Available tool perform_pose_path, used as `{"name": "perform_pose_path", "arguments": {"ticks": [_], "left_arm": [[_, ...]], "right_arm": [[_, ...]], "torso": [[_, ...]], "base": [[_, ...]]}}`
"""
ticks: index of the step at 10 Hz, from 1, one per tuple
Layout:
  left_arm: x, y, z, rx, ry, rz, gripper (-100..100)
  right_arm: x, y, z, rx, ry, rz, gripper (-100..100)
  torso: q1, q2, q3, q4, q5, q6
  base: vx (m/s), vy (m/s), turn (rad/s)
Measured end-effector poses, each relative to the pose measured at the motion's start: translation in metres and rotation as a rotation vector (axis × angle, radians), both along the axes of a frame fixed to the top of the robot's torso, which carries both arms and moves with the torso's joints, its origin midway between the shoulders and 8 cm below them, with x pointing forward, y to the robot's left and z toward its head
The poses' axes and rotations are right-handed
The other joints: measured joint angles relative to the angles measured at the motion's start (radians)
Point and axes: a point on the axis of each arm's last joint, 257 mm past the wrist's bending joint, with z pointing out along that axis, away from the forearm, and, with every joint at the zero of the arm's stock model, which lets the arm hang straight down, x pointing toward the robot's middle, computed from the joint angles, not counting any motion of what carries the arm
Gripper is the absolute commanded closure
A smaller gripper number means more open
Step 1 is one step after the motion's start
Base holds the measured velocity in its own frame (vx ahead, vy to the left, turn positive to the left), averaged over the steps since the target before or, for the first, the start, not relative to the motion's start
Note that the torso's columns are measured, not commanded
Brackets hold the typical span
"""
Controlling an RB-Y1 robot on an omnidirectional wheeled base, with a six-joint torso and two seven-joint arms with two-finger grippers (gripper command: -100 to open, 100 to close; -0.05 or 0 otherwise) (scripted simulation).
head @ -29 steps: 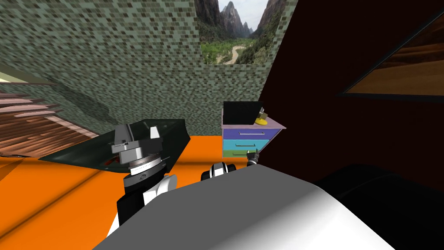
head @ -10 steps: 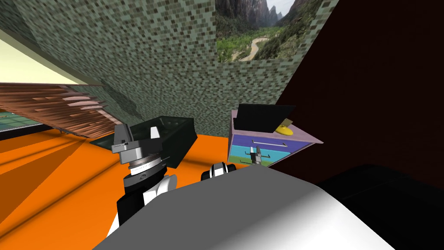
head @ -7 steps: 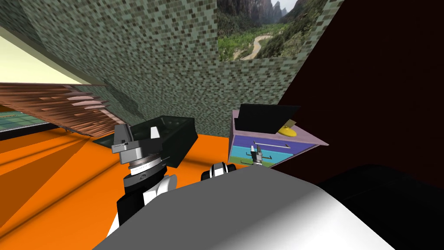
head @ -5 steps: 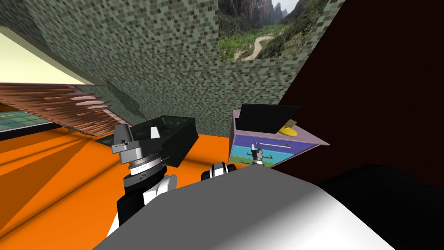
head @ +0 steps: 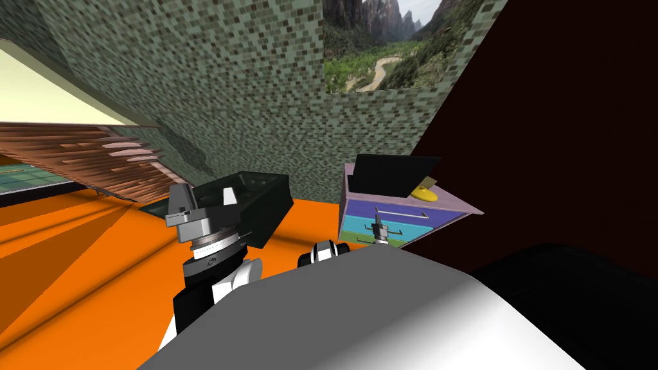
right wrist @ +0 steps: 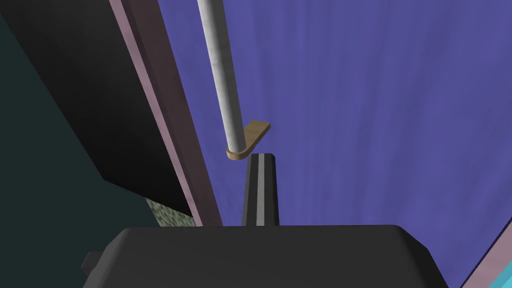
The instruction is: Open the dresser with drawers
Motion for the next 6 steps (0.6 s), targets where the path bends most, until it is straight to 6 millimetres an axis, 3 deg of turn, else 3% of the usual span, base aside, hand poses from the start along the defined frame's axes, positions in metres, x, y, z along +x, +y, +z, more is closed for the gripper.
{"name": "perform_pose_path", "arguments": {"ticks": [1, 2, 6], "left_arm": [[0.000, 0.000, 0.000, 0.000, 0.000, 0.000, 0], [0.000, 0.000, 0.000, 0.000, 0.000, 0.000, 0], [0.000, 0.000, 0.000, 0.000, 0.000, 0.000, 0]], "right_arm": [[-0.007, 0.006, -0.005, 0.000, 0.002, 0.001, 100], [-0.008, 0.006, -0.005, 0.000, 0.000, 0.001, -100], [-0.006, 0.031, 0.004, 0.098, -0.081, 0.059, -100]], "torso": [[0.002, 0.001, 0.000, 0.000, 0.001, 0.000], [0.004, 0.002, 0.001, 0.001, 0.002, 0.000], [0.001, 0.003, 0.002, 0.001, 0.000, 0.001]], "base": [[0.007, -0.017, -0.002], [-0.016, -0.059, 0.036], [-0.037, -0.136, 0.042]]}}
